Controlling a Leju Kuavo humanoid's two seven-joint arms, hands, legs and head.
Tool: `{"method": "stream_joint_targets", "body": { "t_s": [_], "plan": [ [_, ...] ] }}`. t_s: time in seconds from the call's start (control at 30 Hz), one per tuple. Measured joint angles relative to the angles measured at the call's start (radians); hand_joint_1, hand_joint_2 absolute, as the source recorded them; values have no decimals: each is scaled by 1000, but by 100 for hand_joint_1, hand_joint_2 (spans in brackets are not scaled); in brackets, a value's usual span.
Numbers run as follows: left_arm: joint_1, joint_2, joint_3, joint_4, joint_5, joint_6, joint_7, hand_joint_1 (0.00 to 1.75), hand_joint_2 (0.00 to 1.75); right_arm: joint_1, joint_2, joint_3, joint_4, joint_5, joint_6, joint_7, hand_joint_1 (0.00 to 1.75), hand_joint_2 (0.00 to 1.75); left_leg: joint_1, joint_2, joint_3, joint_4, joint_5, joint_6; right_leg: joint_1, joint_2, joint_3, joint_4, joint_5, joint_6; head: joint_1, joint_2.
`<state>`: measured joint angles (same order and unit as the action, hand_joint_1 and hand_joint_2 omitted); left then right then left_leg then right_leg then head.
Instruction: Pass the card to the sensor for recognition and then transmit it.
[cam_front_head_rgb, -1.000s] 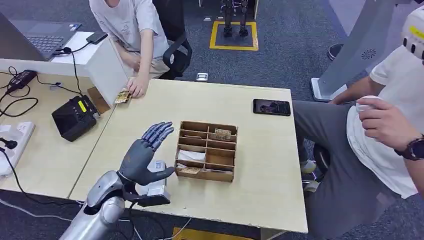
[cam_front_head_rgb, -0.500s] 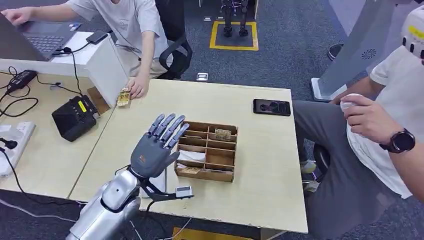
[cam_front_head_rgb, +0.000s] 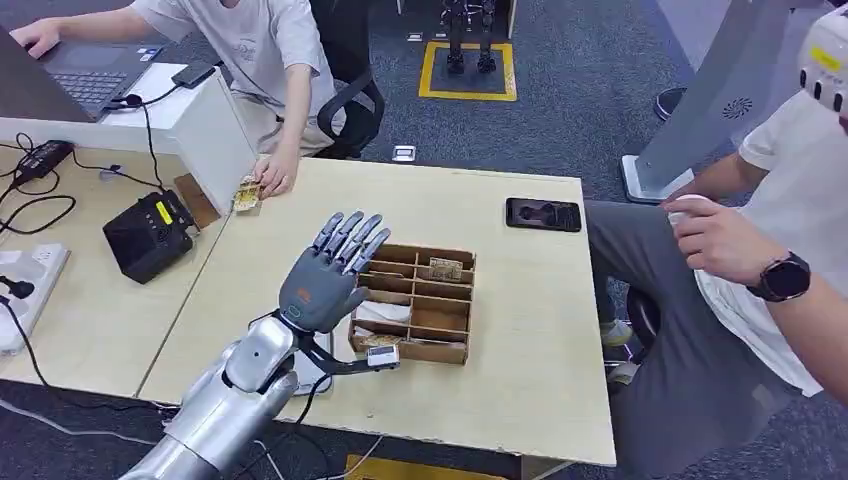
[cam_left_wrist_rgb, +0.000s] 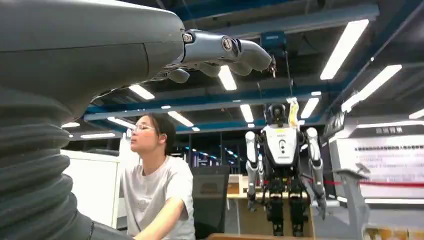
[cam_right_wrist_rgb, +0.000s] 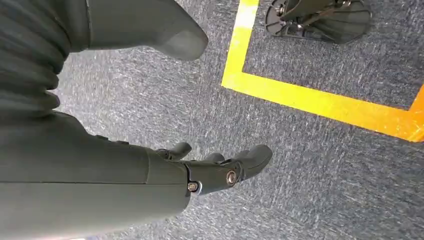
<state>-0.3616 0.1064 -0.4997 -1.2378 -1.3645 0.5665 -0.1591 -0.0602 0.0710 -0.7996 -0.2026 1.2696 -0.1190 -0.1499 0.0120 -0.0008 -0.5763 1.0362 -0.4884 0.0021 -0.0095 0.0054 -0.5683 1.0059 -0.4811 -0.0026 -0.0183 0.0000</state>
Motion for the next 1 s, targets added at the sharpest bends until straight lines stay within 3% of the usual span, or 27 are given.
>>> {"method": "stream_joint_targets", "body": {
  "t_s": [0.3,0.7,1.0],
  "plan": [
    [-41,-20,-20,122,39,-49,-7,0,175,-2,3,-1,0,1,0,-2,0,175,0,0,0,0,0,0,0,0,0,0,0,0,0,0],
    [-44,-27,-45,146,110,-73,-57,0,175,-2,5,-5,0,18,0,-2,0,175,0,0,0,0,0,0,0,0,0,0,0,1,0,0],
    [-58,-29,-66,146,231,-190,-96,0,175,-2,11,-18,0,19,0,-3,0,175,0,0,0,0,0,0,0,0,0,0,0,1,0,0]
  ]
}}
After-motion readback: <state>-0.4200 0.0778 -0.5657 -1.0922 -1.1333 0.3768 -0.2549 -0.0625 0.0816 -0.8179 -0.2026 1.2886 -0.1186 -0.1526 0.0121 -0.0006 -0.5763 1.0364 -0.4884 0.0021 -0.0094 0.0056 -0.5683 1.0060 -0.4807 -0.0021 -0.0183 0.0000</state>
